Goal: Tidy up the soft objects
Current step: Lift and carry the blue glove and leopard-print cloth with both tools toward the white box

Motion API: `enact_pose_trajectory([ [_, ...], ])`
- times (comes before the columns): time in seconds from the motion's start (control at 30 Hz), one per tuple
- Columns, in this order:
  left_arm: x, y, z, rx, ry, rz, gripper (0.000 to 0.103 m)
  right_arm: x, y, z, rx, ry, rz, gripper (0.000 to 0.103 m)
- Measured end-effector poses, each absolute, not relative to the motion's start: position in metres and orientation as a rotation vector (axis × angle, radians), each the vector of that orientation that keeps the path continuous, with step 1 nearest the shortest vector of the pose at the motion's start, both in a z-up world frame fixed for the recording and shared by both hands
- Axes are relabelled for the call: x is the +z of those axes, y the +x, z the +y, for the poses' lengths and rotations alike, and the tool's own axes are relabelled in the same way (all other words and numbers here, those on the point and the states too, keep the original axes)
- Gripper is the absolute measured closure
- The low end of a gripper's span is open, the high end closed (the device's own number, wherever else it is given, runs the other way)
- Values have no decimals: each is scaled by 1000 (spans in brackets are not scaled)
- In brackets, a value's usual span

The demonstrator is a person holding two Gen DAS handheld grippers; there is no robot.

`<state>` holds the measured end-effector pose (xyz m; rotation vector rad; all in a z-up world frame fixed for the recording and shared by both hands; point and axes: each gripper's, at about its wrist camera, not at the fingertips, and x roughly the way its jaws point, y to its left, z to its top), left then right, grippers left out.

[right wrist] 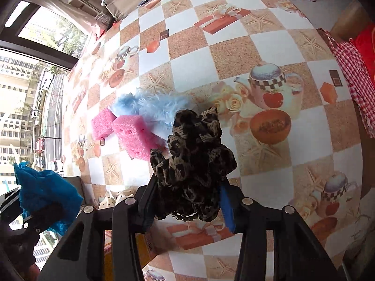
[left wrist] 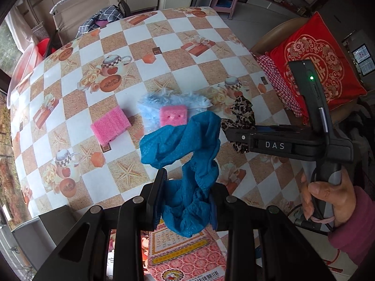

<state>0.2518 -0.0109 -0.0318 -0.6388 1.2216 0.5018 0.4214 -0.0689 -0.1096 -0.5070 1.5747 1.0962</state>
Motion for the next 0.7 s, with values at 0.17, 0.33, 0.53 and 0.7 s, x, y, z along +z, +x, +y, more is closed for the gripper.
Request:
enact_pose_trajectory([
  [0.17,-19,273,-45,395,-567,1216,69,-91,420,-106,1051,-479,1562,56],
  [0.33,-14,287,-86,265,-498,1238,69,-71,425,-146,987,-450,1564,56],
  [0.53,-8,284,-131,144,-419,1251,69,-53,416,-186,937,-457,1557,56],
  [0.7,-3,267,-159,63,-349,1264,69,-40,390,-211,934,-499,1555,56],
])
